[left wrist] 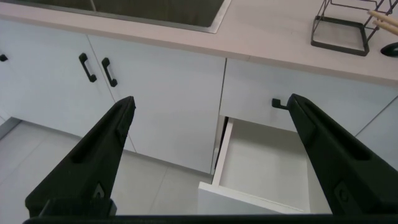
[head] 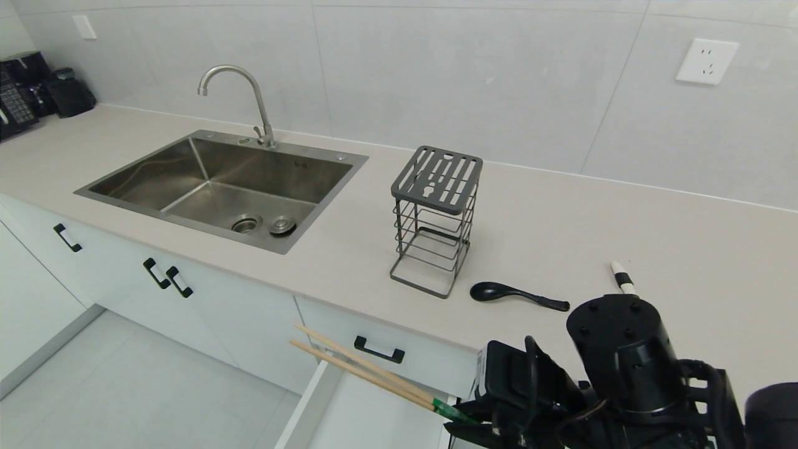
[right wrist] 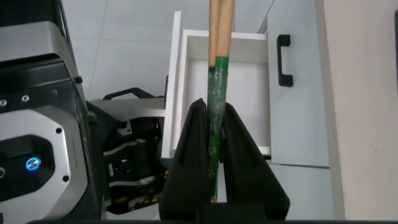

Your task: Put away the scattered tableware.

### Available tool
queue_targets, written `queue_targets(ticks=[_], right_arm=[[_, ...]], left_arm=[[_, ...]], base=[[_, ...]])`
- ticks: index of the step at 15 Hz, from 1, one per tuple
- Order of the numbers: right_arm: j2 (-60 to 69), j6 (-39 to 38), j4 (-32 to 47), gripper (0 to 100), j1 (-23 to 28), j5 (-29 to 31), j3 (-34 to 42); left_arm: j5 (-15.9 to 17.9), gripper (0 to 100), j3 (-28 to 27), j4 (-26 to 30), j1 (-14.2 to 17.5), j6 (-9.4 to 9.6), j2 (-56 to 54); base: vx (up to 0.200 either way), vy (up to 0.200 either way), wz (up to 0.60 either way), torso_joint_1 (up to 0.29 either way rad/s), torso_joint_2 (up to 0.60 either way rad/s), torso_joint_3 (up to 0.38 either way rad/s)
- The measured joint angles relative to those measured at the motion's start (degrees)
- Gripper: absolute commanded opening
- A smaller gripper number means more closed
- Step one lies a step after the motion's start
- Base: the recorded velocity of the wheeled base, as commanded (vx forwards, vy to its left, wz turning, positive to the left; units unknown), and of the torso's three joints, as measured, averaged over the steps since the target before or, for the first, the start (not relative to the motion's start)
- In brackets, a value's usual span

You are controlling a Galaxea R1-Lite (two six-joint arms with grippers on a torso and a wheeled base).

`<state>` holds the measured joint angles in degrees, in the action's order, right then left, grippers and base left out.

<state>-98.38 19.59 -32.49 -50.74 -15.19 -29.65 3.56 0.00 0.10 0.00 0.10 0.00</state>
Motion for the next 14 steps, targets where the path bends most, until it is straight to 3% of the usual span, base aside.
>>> queue_targets(ticks=[14], right_arm=[[-0.84,-0.35,0.09,0,0.07,2.47,-3.4]], left_arm=[[0.02,100,0.0,0.0,0.0,0.0,0.0]], base=[[0.0,0.0,0.0,-0.261,0.51,0.25]])
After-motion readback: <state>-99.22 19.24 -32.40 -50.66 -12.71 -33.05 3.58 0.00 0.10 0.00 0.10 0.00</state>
